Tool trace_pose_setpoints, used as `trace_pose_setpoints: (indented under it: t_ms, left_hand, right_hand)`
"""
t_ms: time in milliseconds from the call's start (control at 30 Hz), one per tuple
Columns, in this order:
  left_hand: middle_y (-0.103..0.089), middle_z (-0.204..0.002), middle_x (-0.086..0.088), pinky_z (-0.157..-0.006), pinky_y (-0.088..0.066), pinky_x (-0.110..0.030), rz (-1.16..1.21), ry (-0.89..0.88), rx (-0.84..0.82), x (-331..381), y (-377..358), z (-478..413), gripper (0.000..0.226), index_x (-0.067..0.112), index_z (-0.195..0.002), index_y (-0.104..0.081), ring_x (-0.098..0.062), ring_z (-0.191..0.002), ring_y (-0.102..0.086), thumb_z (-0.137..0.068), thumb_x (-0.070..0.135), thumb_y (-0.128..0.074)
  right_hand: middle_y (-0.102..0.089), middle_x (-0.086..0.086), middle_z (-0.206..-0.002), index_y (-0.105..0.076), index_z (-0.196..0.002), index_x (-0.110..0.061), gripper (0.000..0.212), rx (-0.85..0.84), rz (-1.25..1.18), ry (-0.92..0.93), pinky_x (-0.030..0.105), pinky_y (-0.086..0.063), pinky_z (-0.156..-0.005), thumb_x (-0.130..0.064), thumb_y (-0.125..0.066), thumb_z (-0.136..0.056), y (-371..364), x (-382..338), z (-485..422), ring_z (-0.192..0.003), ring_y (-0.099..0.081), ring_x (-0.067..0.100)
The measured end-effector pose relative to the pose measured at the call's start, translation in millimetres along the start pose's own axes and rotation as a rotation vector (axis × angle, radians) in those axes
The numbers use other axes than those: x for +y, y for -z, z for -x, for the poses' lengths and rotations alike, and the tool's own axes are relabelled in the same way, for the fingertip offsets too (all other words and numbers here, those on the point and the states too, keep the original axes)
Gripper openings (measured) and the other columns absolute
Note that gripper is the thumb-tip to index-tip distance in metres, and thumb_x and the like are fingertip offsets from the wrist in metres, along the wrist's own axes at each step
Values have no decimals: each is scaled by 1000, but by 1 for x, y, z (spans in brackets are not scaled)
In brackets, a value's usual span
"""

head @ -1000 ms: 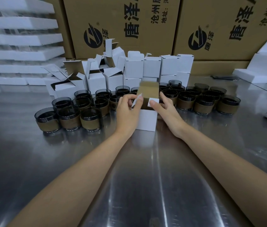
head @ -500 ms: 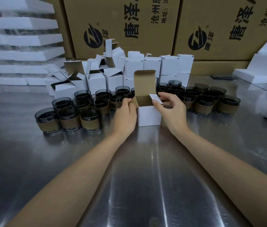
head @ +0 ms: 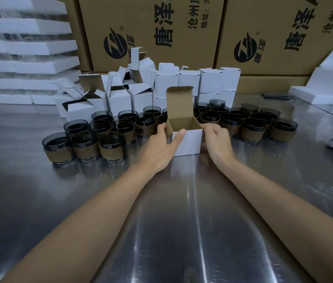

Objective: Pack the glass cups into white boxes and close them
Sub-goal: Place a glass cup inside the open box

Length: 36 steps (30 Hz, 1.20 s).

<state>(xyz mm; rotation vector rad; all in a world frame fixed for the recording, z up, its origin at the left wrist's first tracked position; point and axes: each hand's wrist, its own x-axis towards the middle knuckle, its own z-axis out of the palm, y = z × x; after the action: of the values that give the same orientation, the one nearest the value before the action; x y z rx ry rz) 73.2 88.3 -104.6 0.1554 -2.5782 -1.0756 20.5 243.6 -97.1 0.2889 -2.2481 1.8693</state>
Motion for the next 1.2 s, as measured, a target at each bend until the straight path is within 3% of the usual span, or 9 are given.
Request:
trace_pose_setpoints:
  t_ms: [100,233,400,500,567,667,800,1033,1200]
  left_hand:
    - [-63,-116,9,-91,-49,-40,46,3,12,1,0,-1,72,24,-140,-33,-16,-107,-60,-87,72,-41]
    - [-62,-121,7,-96,-48,-36,263,40,48,-1,1,-2,72,24,-140,-36,-14,-109,-59,-85,65,-55]
    - [-68,-107,4,-83,-48,-25,371,47,82,-6,1,-4,75,27,-141,-38,-10,-100,-63,-80,62,-65]
    - [-69,-105,6,-82,-47,-21,400,36,87,-8,2,-6,77,27,-140,-38,-6,-100,-62,-78,59,-69]
    - [-69,-108,5,-84,-47,-22,408,31,81,-8,1,-6,79,26,-141,-38,-7,-102,-62,-77,59,-71]
    - [-69,-107,5,-79,-44,-16,417,31,73,-9,1,-7,81,26,-142,-36,-6,-102,-62,-76,59,-70]
    - [-69,-97,9,-72,-43,-13,407,15,73,-10,0,-7,81,26,-143,-36,-2,-93,-63,-77,59,-70]
    - [-68,-104,9,-78,-45,-16,392,-6,81,-11,0,-7,81,24,-142,-37,-4,-97,-63,-77,58,-71]
    - [-66,-100,14,-72,-43,-10,392,-8,78,-11,0,-7,80,25,-143,-37,2,-94,-62,-77,58,-70]
  right_hand:
    - [-63,4,-117,-72,-90,-15,27,-16,-23,-18,46,-49,-98,-17,-46,-98,2,0,-2,-110,-61,20]
    - [-60,2,-124,-69,-117,-14,33,143,207,127,25,-39,-98,-12,-44,-96,12,3,-9,-116,-54,15]
    - [-44,13,-140,-54,-135,-10,52,454,725,161,40,-18,-116,-5,-53,-83,50,15,-24,-135,-33,30]
    - [-34,19,-149,-42,-141,-5,55,304,875,-17,45,-6,-120,-12,-53,-88,71,20,-28,-144,-17,32]
    - [-35,21,-146,-41,-139,-3,52,172,1035,-57,47,-18,-116,-19,-53,-91,79,17,-25,-143,-17,34]
    - [-51,18,-131,-50,-122,-6,37,91,1343,-66,41,-32,-98,-25,-49,-90,75,-2,-16,-128,-32,38]
    - [-63,9,-109,-58,-104,-13,23,-13,1552,23,36,-28,-78,-28,-48,-90,55,-25,1,-114,-37,34]
    - [-68,2,-107,-63,-122,-31,33,-88,1016,195,34,-43,-78,-37,-61,-90,34,-32,17,-111,-55,25]
    - [-70,-12,-91,-72,-95,-32,21,16,330,167,36,-53,-86,-23,-55,-90,54,-26,-4,-91,-65,9]
